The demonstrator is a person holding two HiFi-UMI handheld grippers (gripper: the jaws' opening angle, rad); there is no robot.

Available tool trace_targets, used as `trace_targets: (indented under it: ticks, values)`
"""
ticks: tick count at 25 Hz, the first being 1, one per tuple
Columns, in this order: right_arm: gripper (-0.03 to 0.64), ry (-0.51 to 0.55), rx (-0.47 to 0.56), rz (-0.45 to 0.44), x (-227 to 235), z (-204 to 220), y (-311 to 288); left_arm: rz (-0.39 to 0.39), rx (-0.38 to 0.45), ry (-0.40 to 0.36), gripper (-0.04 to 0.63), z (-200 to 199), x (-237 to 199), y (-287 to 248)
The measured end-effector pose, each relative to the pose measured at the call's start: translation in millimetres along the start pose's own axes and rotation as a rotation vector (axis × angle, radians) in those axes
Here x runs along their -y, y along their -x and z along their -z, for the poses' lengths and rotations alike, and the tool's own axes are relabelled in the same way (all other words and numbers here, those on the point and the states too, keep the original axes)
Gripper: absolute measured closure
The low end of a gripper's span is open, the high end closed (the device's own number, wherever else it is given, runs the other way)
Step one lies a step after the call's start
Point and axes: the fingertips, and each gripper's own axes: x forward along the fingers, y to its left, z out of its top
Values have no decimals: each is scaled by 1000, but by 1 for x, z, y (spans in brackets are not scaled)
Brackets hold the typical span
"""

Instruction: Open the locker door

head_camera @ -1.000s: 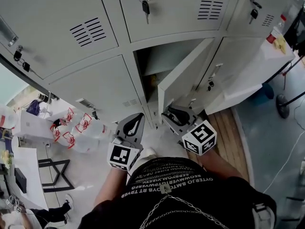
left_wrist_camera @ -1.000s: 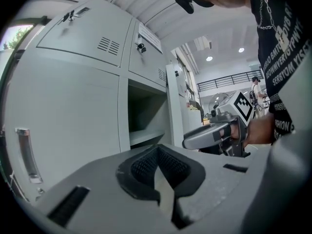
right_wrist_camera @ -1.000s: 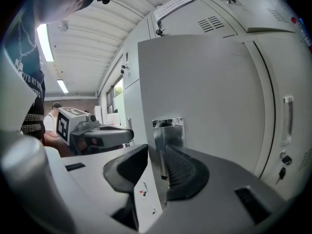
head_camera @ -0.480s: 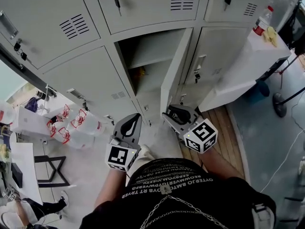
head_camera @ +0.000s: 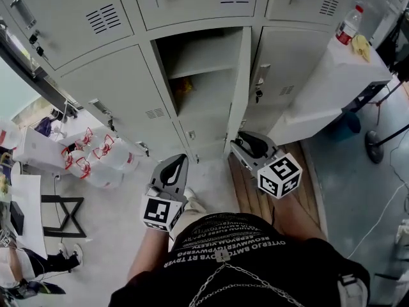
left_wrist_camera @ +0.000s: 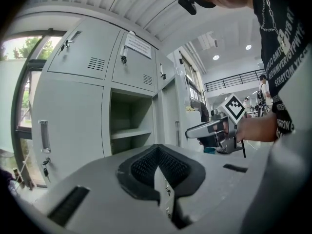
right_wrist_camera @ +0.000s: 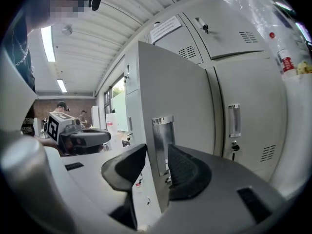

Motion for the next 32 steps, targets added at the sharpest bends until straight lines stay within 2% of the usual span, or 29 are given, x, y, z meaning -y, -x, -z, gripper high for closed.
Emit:
trace_targets:
  ticks: [6, 12, 17, 26, 32]
  values:
    - [493, -1, 13, 52, 12, 5, 25, -29, -15, 2, 598, 4, 14, 20]
    - [491, 14, 9, 71, 17, 6, 35, -49, 22, -19, 598, -10, 23, 33]
    - [597, 98, 22, 162, 9, 1, 61, -34, 22, -33, 598, -19, 29, 38]
    - [607, 84, 20, 206, 6, 8, 83, 14, 17, -41, 598, -23, 42, 33]
    - [607, 120, 25, 218, 10, -6, 84, 35, 16, -64, 598, -34, 50, 31]
